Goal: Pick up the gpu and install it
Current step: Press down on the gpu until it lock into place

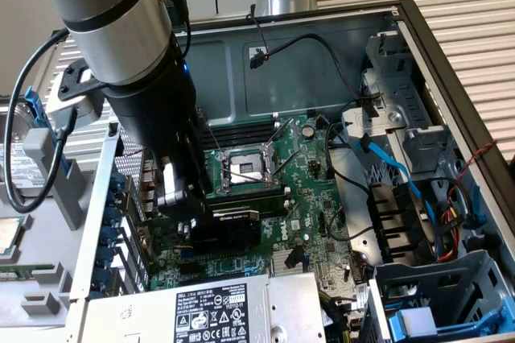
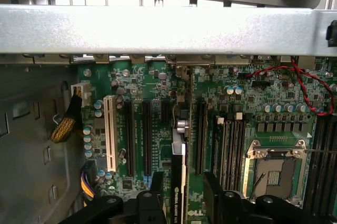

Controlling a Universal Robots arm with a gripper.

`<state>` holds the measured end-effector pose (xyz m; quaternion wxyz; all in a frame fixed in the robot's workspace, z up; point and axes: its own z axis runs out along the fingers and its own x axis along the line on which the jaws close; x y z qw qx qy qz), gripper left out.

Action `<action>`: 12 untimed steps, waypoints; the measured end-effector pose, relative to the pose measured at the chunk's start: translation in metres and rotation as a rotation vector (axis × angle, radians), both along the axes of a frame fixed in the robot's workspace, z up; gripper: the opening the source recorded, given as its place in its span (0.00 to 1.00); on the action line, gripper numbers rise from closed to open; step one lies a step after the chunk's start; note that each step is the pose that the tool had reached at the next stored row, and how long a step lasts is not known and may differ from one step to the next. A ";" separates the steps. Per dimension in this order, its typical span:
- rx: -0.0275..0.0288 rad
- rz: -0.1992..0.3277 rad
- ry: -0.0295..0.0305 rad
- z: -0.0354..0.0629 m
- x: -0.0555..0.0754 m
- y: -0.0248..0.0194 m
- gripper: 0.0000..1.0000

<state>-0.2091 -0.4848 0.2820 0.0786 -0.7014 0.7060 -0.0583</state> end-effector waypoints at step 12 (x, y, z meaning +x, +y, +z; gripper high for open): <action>0.0000 0.000 0.0000 0.0000 0.000 0.0000 0.11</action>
